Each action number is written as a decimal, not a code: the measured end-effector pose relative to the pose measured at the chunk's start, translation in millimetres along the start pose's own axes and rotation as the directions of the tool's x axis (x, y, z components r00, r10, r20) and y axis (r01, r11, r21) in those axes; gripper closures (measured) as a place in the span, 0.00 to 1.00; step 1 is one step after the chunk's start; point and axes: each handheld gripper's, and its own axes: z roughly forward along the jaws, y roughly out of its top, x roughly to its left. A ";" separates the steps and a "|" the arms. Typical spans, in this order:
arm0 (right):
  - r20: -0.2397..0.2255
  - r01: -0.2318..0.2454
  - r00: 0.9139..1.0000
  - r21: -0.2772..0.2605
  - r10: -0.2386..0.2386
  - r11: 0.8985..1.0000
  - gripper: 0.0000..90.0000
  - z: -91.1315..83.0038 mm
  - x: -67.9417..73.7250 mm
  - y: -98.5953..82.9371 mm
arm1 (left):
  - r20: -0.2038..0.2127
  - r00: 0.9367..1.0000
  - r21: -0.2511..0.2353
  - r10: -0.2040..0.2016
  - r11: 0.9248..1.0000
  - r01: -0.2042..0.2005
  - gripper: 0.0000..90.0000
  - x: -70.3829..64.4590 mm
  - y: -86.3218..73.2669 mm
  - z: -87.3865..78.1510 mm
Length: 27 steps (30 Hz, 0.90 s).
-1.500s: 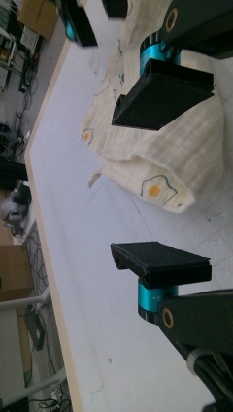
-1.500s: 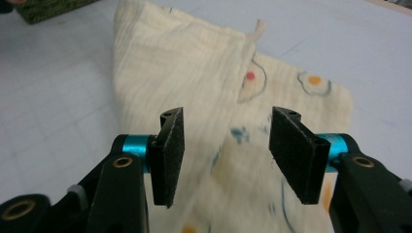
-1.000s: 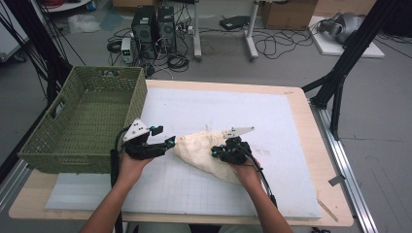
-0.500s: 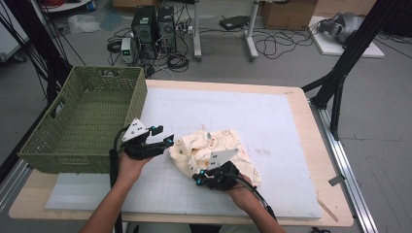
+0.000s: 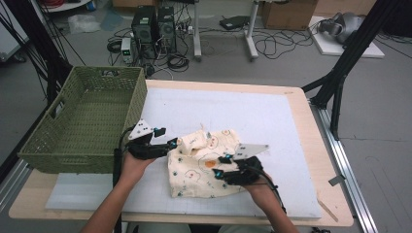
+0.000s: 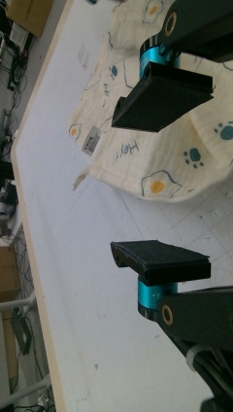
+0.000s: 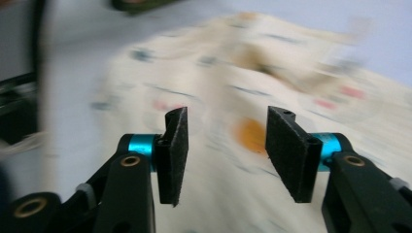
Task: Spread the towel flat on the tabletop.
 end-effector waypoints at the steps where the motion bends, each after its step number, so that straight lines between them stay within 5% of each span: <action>1: 0.139 -0.021 0.990 0.045 0.014 0.999 0.52 -9.6 -13.0 -7.4 | 0.012 1.000 0.013 -0.011 1.000 0.011 0.40 0.1 0.3 5.3; 2: 0.139 -0.021 0.990 0.045 0.014 0.999 0.52 -9.6 -13.0 -7.4 | 0.012 1.000 0.013 -0.011 1.000 0.011 0.39 0.1 0.3 5.3; 4: 0.241 -0.046 0.970 0.093 0.022 0.995 0.52 -13.1 -25.1 -16.7 | 0.017 1.000 0.024 -0.003 1.000 0.002 0.39 -0.7 1.3 12.9; 7: 0.331 -0.112 0.942 0.156 0.055 0.981 0.53 -11.8 -40.5 -31.9 | 0.022 1.000 0.056 0.002 0.998 -0.004 0.41 -5.3 0.8 31.0; 9: 0.348 -0.138 0.935 0.172 0.071 0.975 0.54 -10.3 -44.7 -35.3 | 0.031 0.999 0.070 0.007 0.997 -0.009 0.40 -5.6 1.5 36.2; 12: 0.351 -0.159 0.932 0.178 0.088 0.971 0.56 -8.6 -47.3 -37.3 | 0.031 0.999 0.096 0.033 0.995 -0.036 0.37 -10.1 3.1 51.5; 13: 0.341 -0.167 0.935 0.169 0.101 0.971 0.60 -8.0 -49.0 -37.5 | 0.007 0.998 0.157 0.062 0.986 -0.062 0.35 -12.6 2.1 61.3; 16: 0.326 -0.168 0.939 0.166 0.106 0.972 0.66 -7.4 -49.4 -37.9 | 0.020 0.997 0.198 0.077 0.977 -0.079 0.38 -12.9 -1.5 68.0; 17: 0.318 -0.178 0.940 0.156 0.121 0.972 0.79 -7.5 -48.7 -38.5 | 0.013 0.996 0.227 0.088 0.970 -0.088 0.55 -13.4 -3.9 70.6; 18: 0.318 -0.178 0.940 0.156 0.121 0.972 0.79 -7.5 -48.7 -38.5 | 0.019 0.996 0.245 0.092 0.965 -0.094 0.55 -13.0 -5.3 71.3; 19: 0.311 -0.169 0.943 0.151 0.116 0.974 0.95 -8.6 -46.9 -39.8 | 0.034 0.994 0.290 0.101 0.951 -0.107 0.75 -11.8 -8.4 72.3; 21: 0.301 -0.167 0.947 0.151 0.116 0.974 0.96 -10.3 -45.8 -40.8 | 0.024 0.992 0.299 0.122 0.946 -0.123 0.93 -12.1 -9.2 70.5; 27: 0.293 -0.155 0.951 0.173 0.100 0.973 0.96 -25.9 -34.1 -45.6 | -0.067 0.993 0.196 0.099 0.977 -0.084 0.96 -5.0 -4.2 46.6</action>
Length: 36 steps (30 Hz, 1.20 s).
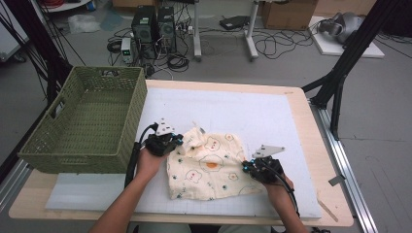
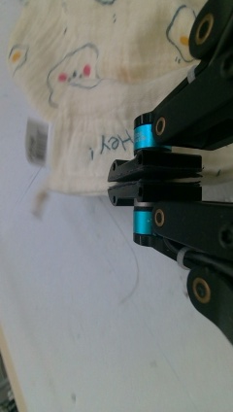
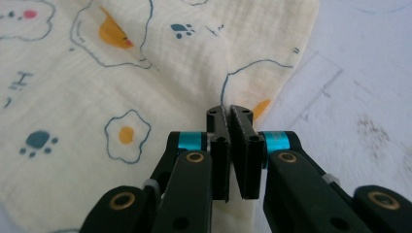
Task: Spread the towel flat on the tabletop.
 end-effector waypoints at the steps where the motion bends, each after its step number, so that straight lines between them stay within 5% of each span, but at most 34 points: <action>1: 0.000 0.000 1.000 0.000 0.000 1.000 0.96 0.0 0.0 0.0 | 0.000 1.000 0.000 0.000 1.000 0.000 0.96 0.0 0.0 0.0; 7: -0.004 0.010 1.000 0.008 -0.010 1.000 0.96 -23.9 4.8 -16.2 | -0.023 0.999 0.007 -0.025 1.000 0.025 0.96 5.1 -6.9 -17.5; 14: -0.080 0.000 0.997 0.000 0.000 1.000 0.93 -41.8 16.4 -36.8 | -0.017 1.000 0.032 -0.017 0.999 0.018 0.95 2.4 -19.1 -29.2; 21: -0.034 -0.028 0.999 -0.137 0.024 0.990 0.72 -53.3 4.2 -11.3 | -0.015 1.000 0.009 -0.020 1.000 0.020 0.84 1.5 -19.7 -30.4; 23: -0.003 -0.033 0.999 -0.172 0.033 0.985 0.66 -52.4 -3.7 5.3 | -0.018 0.999 0.003 -0.034 0.999 0.034 0.71 2.0 -19.9 -30.3; 24: 0.023 -0.037 0.999 -0.201 0.043 0.979 0.63 -47.4 -14.0 22.8 | -0.018 0.999 0.000 -0.046 0.999 0.046 0.69 3.9 -20.2 -31.0; 28: 0.083 -0.006 0.996 -0.180 0.021 0.984 0.60 -26.1 -29.1 52.2 | -0.017 0.998 -0.034 -0.063 0.997 0.062 0.59 5.9 -19.5 -33.3; 36: 0.062 -0.017 0.998 -0.087 0.022 0.996 0.60 26.8 -44.5 70.9 | 0.005 0.996 -0.078 -0.093 0.993 0.093 0.53 7.9 -19.0 -35.9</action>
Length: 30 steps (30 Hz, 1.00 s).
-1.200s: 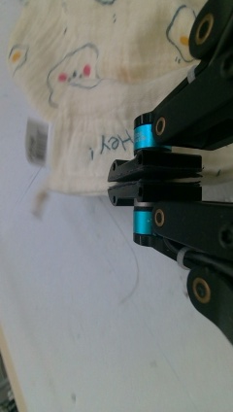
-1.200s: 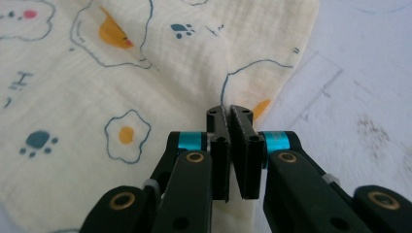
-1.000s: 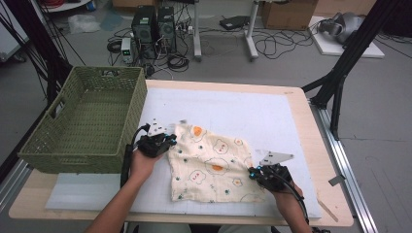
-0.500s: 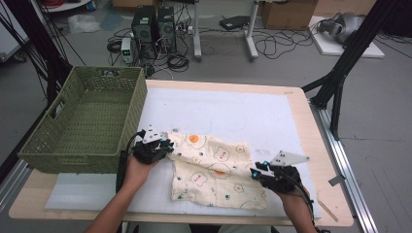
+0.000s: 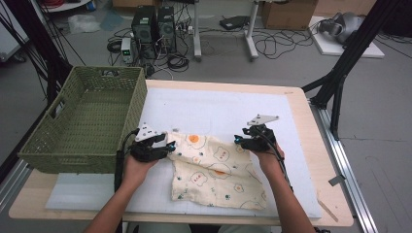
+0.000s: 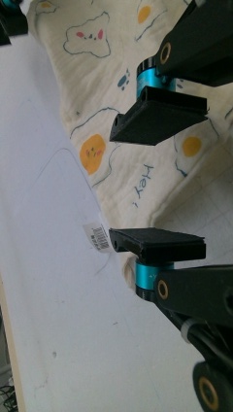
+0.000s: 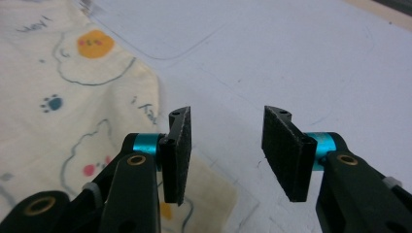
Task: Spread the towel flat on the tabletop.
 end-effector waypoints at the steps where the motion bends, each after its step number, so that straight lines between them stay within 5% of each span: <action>1: 0.000 0.000 1.000 0.000 0.000 1.000 0.60 0.0 0.0 0.0 | 0.000 1.000 0.000 0.000 1.000 0.000 0.53 0.0 0.0 0.0; 9: -0.042 0.004 0.999 0.079 -0.001 0.997 0.59 25.7 -2.6 -3.6 | 0.012 1.000 0.003 0.003 1.000 -0.003 0.54 -1.3 0.0 1.6; 16: -0.143 0.117 0.985 0.129 -0.098 0.985 0.57 33.5 22.4 -1.9 | 0.011 1.000 -0.002 -0.005 1.000 0.005 0.54 -0.5 0.0 1.1; 21: -0.129 0.178 0.979 0.158 -0.158 0.971 0.59 37.0 33.3 -2.5 | 0.008 1.000 -0.002 -0.006 1.000 0.006 0.54 0.2 0.0 0.4; 22: -0.136 0.190 0.976 0.158 -0.169 0.969 0.71 35.8 36.8 -2.9 | 0.008 1.000 -0.001 -0.006 1.000 0.006 0.54 0.3 0.0 0.3; 23: -0.136 0.190 0.976 0.158 -0.169 0.969 0.71 35.8 36.8 -2.9 | 0.008 1.000 -0.001 -0.006 1.000 0.006 0.55 0.3 0.0 0.3; 24: -0.148 0.202 0.973 0.154 -0.179 0.967 0.85 34.2 41.8 -4.2 | 0.009 1.000 -0.001 -0.005 1.000 0.005 0.55 0.1 0.0 0.5; 30: -0.148 0.214 0.970 0.150 -0.192 0.965 0.96 31.3 44.5 -4.4 | 0.005 1.000 0.000 -0.002 1.000 0.002 0.55 -0.5 0.1 0.9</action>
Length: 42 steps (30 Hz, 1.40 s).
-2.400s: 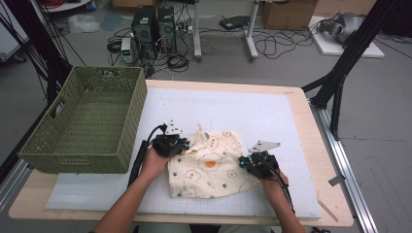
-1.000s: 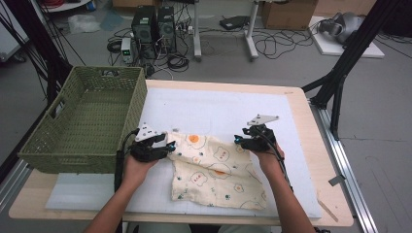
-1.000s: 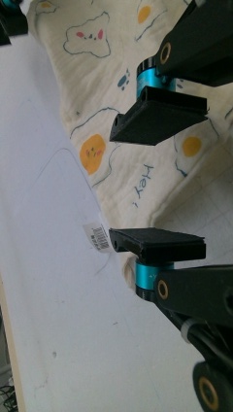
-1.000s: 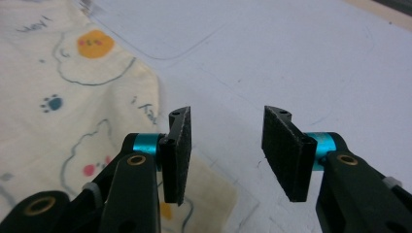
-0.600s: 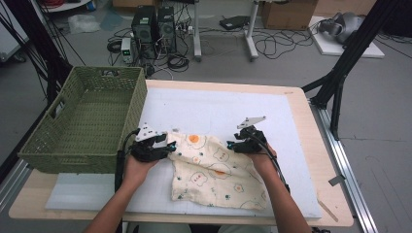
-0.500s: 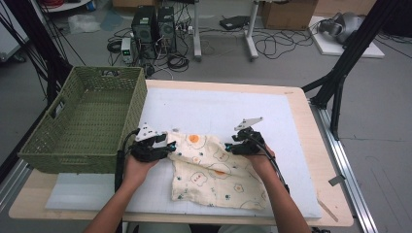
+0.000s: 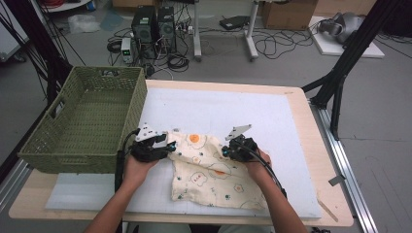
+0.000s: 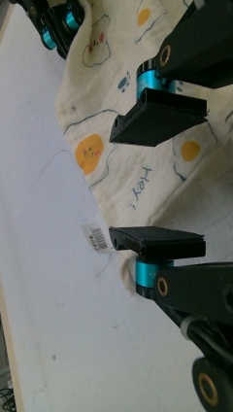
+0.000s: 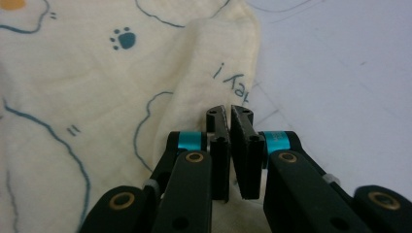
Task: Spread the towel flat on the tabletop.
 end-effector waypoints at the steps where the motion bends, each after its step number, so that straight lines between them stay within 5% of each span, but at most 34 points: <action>1: 0.000 0.000 1.000 0.000 0.000 1.000 0.96 0.0 0.0 0.0 | 0.000 1.000 0.000 0.000 1.000 0.000 0.55 0.0 0.0 0.0; 3: 0.034 0.003 0.999 -0.004 -0.003 1.000 0.96 -2.9 -1.3 0.2 | -0.002 1.000 -0.001 -0.003 1.000 0.003 0.55 0.8 -0.1 -0.3; 4: 0.106 0.010 0.994 -0.007 -0.009 1.000 0.96 -8.4 -7.3 0.7 | -0.003 1.000 -0.001 -0.005 1.000 0.005 0.55 1.2 -0.1 -0.5; 5: 0.106 0.010 0.994 -0.007 -0.009 1.000 0.96 -8.4 -7.3 0.7 | -0.003 1.000 -0.001 -0.005 1.000 0.005 0.55 1.2 -0.1 -0.5; 6: 0.206 0.026 0.978 0.007 -0.027 1.000 0.96 -14.0 -12.5 2.8 | -0.003 1.000 -0.004 -0.007 1.000 0.007 0.55 0.8 0.0 -0.3; 7: 0.206 0.026 0.978 0.007 -0.027 1.000 0.96 -14.0 -12.5 2.8 | -0.003 1.000 -0.003 -0.004 1.000 0.004 0.55 0.8 0.0 -0.4; 8: 0.320 0.048 0.946 0.027 -0.054 0.998 0.96 -18.7 -17.2 5.3 | -0.005 1.000 -0.005 -0.005 1.000 0.005 0.55 0.0 0.1 -0.3; 9: 0.320 0.048 0.946 0.027 -0.054 0.998 0.96 -18.7 -17.2 5.3 | -0.005 1.000 -0.005 -0.005 1.000 0.005 0.55 0.0 0.1 -0.3; 10: 0.380 0.034 0.924 0.033 -0.044 0.999 0.89 -21.1 -21.8 4.8 | -0.002 1.000 -0.006 -0.003 1.000 0.003 0.55 -0.1 0.2 -0.6; 11: 0.380 0.034 0.924 0.033 -0.044 0.999 0.89 -21.1 -21.8 4.8 | -0.002 1.000 -0.006 -0.003 1.000 0.003 0.55 -0.1 0.2 -0.6; 12: 0.392 0.004 0.920 0.007 -0.006 1.000 0.77 -24.3 -25.9 3.0 | -0.002 1.000 -0.005 -0.006 1.000 0.006 0.55 0.4 0.1 -1.0; 15: 0.397 -0.029 0.917 -0.051 0.047 0.998 0.71 -34.0 -30.1 0.7 | -0.002 1.000 -0.006 -0.010 1.000 0.010 0.55 0.8 -0.1 -0.8; 16: 0.386 -0.081 0.914 -0.128 0.125 0.988 0.70 -47.1 -37.5 -3.9 | -0.001 1.000 -0.002 -0.007 1.000 0.007 0.55 0.6 0.0 -0.9; 18: 0.362 -0.114 0.918 -0.148 0.161 0.982 0.69 -50.6 -41.7 -6.9 | -0.004 1.000 -0.004 -0.008 1.000 0.008 0.55 -0.2 0.0 -0.4; 19: 0.325 -0.183 0.918 -0.159 0.226 0.970 0.67 -53.3 -48.1 -12.5 | -0.002 1.000 -0.004 -0.005 1.000 0.005 0.55 -0.4 0.2 -0.1; 22: 0.273 -0.263 0.921 -0.085 0.277 0.961 0.62 -42.6 -59.0 -31.8 | 0.000 1.000 -0.001 -0.002 1.000 0.002 0.55 -1.7 0.3 0.8; 27: 0.212 -0.324 0.922 -0.032 0.323 0.945 0.54 -26.1 -59.4 -39.7 | -0.002 1.000 0.000 -0.006 1.000 0.006 0.55 -0.7 -0.1 1.0; 28: 0.209 -0.346 0.916 -0.019 0.342 0.938 0.56 -22.2 -59.9 -40.5 | -0.003 1.000 -0.001 -0.005 1.000 0.005 0.55 -0.4 0.0 0.8; 29: 0.209 -0.346 0.916 -0.019 0.342 0.938 0.56 -22.2 -59.9 -40.5 | -0.003 1.000 -0.001 -0.005 1.000 0.005 0.55 -0.4 0.0 0.8; 30: 0.174 -0.342 0.924 -0.023 0.340 0.939 0.79 -22.1 -60.6 -39.8 | -0.003 1.000 -0.006 -0.007 1.000 0.007 0.55 -0.4 0.0 1.1; 31: 0.174 -0.342 0.924 -0.023 0.340 0.939 0.79 -22.1 -60.6 -39.8 | -0.003 1.000 -0.006 -0.007 1.000 0.007 0.54 -0.4 0.0 1.1; 32: 0.211 -0.260 0.944 -0.001 0.255 0.965 0.92 -20.2 -56.5 -34.9 | -0.006 1.000 -0.005 -0.012 1.000 0.012 0.54 -0.2 -0.3 1.9; 33: 0.211 -0.260 0.944 -0.001 0.255 0.965 0.92 -20.2 -56.5 -34.9 | -0.006 1.000 -0.005 -0.012 1.000 0.012 0.53 -0.2 -0.3 1.9; 34: 0.330 -0.164 0.933 0.033 0.144 0.986 0.92 -15.9 -52.7 -30.1 | -0.006 1.000 0.001 -0.010 1.000 0.010 0.53 0.4 -0.3 1.8; 35: 0.330 -0.164 0.933 0.033 0.144 0.986 0.92 -15.9 -52.7 -30.1 | -0.005 1.000 0.001 -0.014 1.000 0.014 0.53 0.4 -0.3 1.9; 36: 0.406 -0.148 0.905 0.019 0.127 0.989 0.92 -14.7 -57.3 -30.4 | -0.006 1.000 -0.003 -0.029 1.000 0.029 0.49 0.3 -0.3 2.0; 37: 0.406 -0.148 0.905 0.019 0.127 0.989 0.92 -14.7 -57.3 -30.4 | -0.007 0.999 -0.003 -0.032 0.999 0.032 0.49 0.5 -0.1 1.9; 38: 0.476 -0.155 0.868 -0.014 0.143 0.988 0.89 -17.5 -63.9 -32.0 | -0.007 1.000 -0.004 -0.031 1.000 0.031 0.49 0.4 0.4 1.7; 39: 0.476 -0.155 0.868 -0.014 0.143 0.988 0.89 -17.5 -63.9 -32.0 | -0.007 1.000 -0.004 -0.031 1.000 0.031 0.49 0.4 0.4 1.7; 40: 0.488 -0.209 0.847 -0.060 0.211 0.976 0.79 -21.2 -69.4 -35.6 | -0.004 1.000 -0.004 -0.029 1.000 0.029 0.49 0.3 0.8 2.6; 41: 0.488 -0.209 0.847 -0.060 0.211 0.976 0.79 -21.2 -69.4 -35.6 | -0.003 1.000 0.000 -0.031 1.000 0.031 0.49 0.5 1.5 3.7; 42: 0.456 -0.247 0.850 -0.099 0.264 0.964 0.70 -27.4 -72.6 -39.7 | 0.001 0.999 -0.005 -0.037 0.999 0.037 0.48 1.0 2.9 5.6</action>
